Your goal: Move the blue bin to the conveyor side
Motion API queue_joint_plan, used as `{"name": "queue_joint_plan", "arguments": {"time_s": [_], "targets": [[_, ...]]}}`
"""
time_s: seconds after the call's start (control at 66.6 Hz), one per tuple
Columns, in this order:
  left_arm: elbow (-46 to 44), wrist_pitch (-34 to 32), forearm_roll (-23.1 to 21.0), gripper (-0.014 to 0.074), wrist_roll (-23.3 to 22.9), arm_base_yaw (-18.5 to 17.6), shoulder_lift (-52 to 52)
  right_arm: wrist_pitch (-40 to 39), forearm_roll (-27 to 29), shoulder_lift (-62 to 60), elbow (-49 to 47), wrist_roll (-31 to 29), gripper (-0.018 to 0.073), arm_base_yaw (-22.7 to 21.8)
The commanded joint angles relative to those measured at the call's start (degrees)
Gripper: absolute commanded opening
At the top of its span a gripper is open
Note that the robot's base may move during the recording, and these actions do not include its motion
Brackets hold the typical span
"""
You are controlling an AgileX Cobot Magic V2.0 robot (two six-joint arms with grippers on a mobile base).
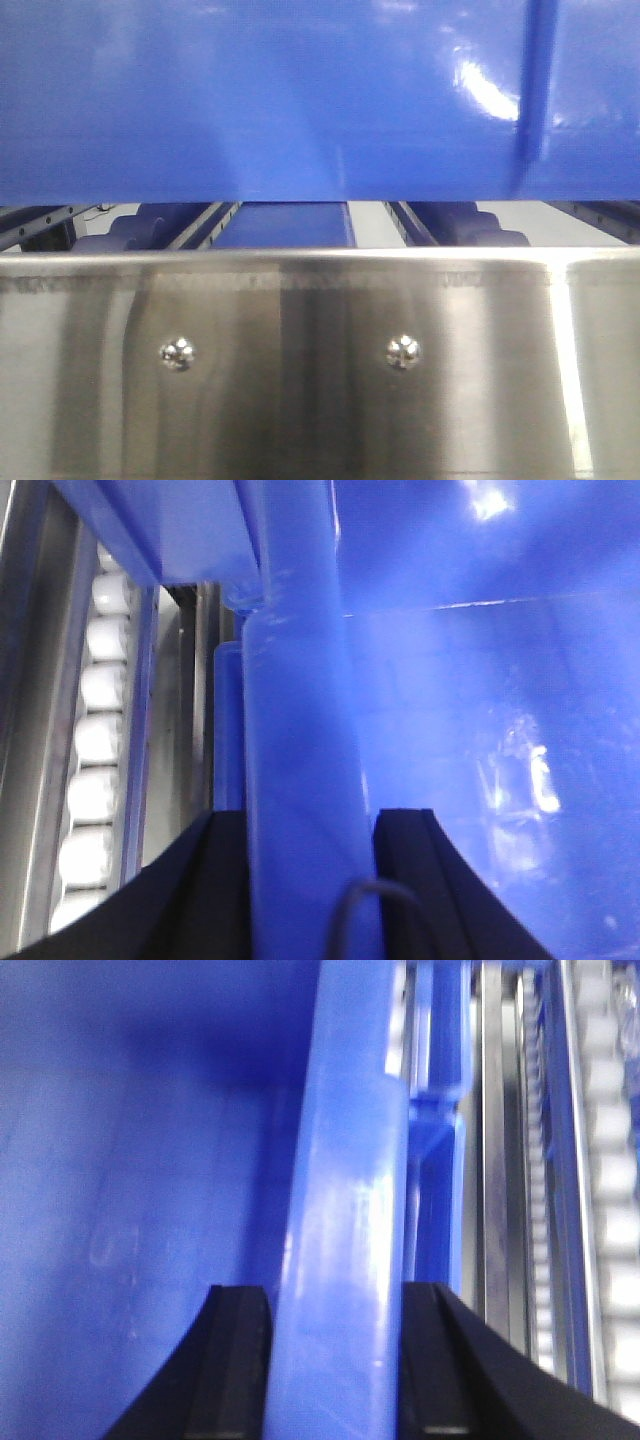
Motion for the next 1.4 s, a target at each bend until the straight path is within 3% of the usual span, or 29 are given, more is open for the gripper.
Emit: {"name": "queue_joint_plan", "arguments": {"time_s": [0.0, 0.285, 0.54, 0.931, 1.141, 1.381], "targets": [[-0.84, -5.42, 1.0, -0.0006, -0.2, -0.88, -4.81, -4.11, -0.77, -5.24, -0.96, -0.37, -0.0075, -0.03], [-0.84, -6.59, 1.0, -0.0006, -0.2, -4.93, -14.38, -4.2, -0.77, -15.69, -0.87, -2.58, -0.0075, -0.03], [1.12, -2.31, 1.25, -0.0006, -0.2, -5.17, -19.31, -2.03, -0.9, -21.58, -0.87, -2.95, -0.0075, -0.03], [2.24, -0.55, 1.7, -0.0006, -0.2, -5.17, -19.38, -2.03, -2.43, -19.22, -0.87, -2.95, -0.0075, -0.03], [2.13, -0.55, 4.17, -0.0011, -0.53, -5.17, -17.53, -2.03, -4.48, -14.58, -0.87, -2.95, -0.0075, -0.03], [-3.4, -0.55, 3.94, -0.0016, -0.97, -5.4, -12.89, -2.03, -6.96, -12.49, -0.87, -2.95, -0.0075, -0.03]]}}
